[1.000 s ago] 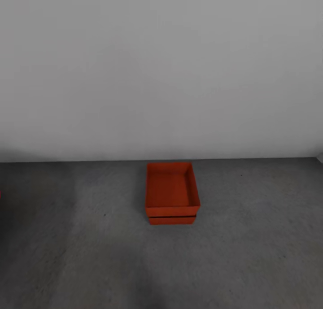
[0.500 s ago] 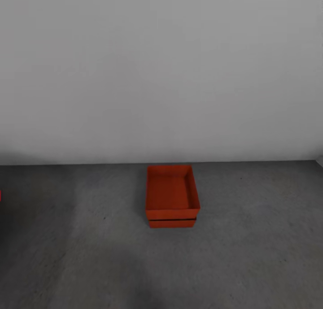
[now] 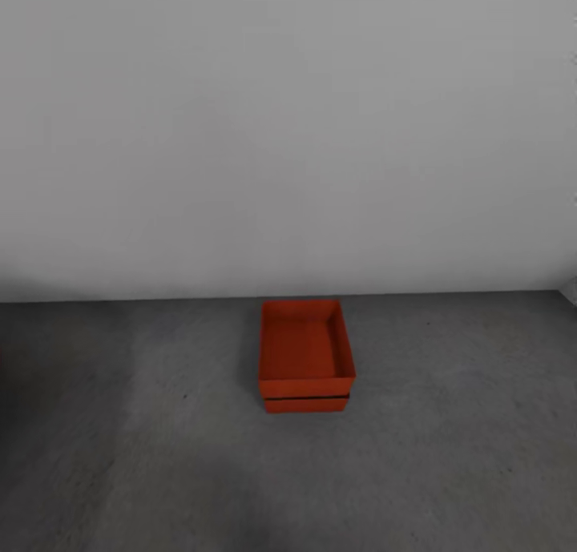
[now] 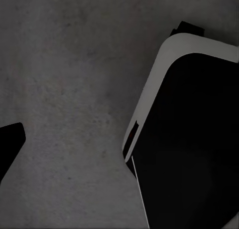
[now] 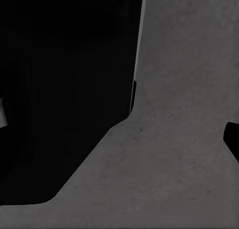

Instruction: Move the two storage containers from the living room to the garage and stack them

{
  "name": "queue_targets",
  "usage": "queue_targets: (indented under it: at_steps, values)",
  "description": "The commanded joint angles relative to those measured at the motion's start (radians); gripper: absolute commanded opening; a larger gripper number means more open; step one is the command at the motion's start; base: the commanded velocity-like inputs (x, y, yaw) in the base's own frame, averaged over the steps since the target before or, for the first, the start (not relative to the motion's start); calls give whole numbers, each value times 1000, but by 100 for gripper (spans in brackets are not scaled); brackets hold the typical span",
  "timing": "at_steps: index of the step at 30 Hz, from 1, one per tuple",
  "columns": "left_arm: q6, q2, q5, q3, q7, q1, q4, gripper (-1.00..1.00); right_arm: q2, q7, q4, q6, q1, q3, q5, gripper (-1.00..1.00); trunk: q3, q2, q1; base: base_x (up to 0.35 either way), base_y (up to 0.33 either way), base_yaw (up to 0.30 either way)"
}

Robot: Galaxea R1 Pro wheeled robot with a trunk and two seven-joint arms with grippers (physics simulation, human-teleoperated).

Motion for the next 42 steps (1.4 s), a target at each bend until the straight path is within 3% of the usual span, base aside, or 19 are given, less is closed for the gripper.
queue_targets:
  at_steps: [1, 42]
  values:
    - [-2, 0, 8, -9, 3, 0, 0, 100, 1, 0, 3, -5, -1, 8, -7, 100, 1, -1, 0, 0, 0, -89]
    - [-2, 0, 8, -9, 3, 0, 0, 100, -2, -1, 3, -8, -1, 7, -7, 100, 66, -1, 0, 0, 0, -90]
